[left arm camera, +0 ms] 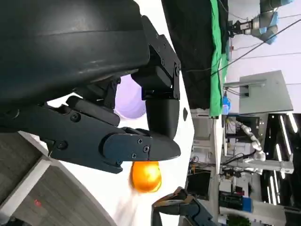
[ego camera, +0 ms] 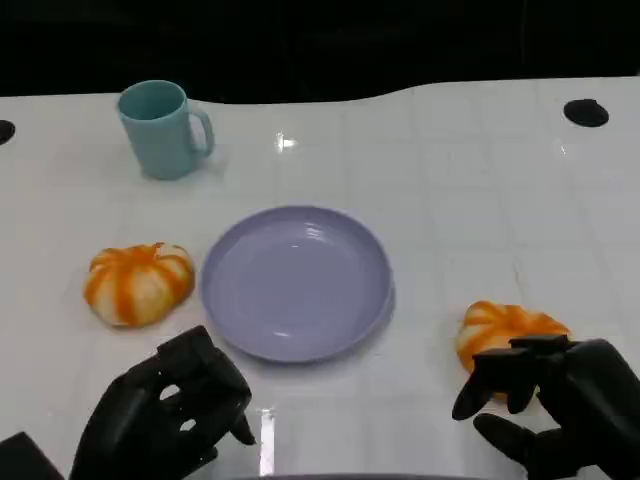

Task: Grasp the bread from the table and place it into the plate.

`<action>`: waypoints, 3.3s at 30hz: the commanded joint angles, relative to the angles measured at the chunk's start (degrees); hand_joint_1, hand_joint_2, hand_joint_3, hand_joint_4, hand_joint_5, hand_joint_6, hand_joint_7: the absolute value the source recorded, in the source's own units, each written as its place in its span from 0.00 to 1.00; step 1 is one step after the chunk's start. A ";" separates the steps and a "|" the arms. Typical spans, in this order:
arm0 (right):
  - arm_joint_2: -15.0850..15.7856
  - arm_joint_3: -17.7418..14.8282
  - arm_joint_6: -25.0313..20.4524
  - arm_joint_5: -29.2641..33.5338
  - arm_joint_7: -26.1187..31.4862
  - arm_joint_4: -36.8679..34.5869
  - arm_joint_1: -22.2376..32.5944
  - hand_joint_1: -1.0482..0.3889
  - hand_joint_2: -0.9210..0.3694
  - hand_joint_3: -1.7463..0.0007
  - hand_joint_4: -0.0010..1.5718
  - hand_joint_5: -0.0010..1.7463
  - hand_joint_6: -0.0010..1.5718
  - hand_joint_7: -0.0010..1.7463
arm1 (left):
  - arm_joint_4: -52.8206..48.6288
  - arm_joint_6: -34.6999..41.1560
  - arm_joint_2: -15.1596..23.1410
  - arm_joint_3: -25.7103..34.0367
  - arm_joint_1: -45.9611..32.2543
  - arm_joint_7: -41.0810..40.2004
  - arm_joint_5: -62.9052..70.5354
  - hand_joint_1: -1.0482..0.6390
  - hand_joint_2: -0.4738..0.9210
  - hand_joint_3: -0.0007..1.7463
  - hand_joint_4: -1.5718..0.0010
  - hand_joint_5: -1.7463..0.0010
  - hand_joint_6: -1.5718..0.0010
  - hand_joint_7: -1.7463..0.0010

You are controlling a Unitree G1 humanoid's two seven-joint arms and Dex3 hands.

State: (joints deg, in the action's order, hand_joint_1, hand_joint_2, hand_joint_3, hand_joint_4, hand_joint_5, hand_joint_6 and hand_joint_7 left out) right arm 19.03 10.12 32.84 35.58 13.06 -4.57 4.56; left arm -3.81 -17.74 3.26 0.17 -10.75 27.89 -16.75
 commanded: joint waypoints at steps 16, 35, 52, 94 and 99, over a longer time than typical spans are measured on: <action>4.71 -3.52 -14.05 6.79 -9.04 15.43 2.37 0.48 0.12 0.88 0.38 0.32 0.47 0.06 | -0.88 -0.18 0.83 0.83 0.53 0.17 -0.30 0.29 1.00 0.17 0.61 0.00 0.63 0.16; 5.46 -1.24 -34.02 24.67 -29.03 32.28 3.95 0.31 0.08 1.00 0.10 0.16 0.16 0.01 | -1.54 -0.06 0.59 0.71 1.11 -0.21 0.01 0.29 1.00 0.17 0.61 0.00 0.63 0.16; 4.83 4.49 -35.54 27.22 -23.88 14.09 -5.45 0.32 0.08 1.00 0.11 0.18 0.17 0.00 | -0.58 0.19 0.33 0.38 0.82 -0.57 0.25 0.27 1.00 0.18 0.60 0.00 0.63 0.15; -0.11 13.42 -16.49 14.45 24.37 -37.55 -29.88 0.65 0.43 0.31 0.61 1.00 0.50 0.94 | 1.60 -1.12 -0.17 -0.17 -1.58 -0.66 1.02 0.30 1.00 0.18 0.60 0.00 0.62 0.15; 0.41 12.75 -15.85 13.39 24.68 -34.17 -30.12 0.64 0.40 0.35 0.61 1.00 0.45 1.00 | 1.93 -0.78 -0.27 -0.31 -1.78 -0.30 0.47 0.29 1.00 0.17 0.59 0.00 0.62 0.16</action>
State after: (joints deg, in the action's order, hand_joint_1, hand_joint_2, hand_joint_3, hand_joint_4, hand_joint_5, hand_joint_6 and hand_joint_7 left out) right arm 18.12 23.64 16.02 50.25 37.18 -41.11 -24.63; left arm -2.55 -18.34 2.64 -0.32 -12.02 27.58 -15.62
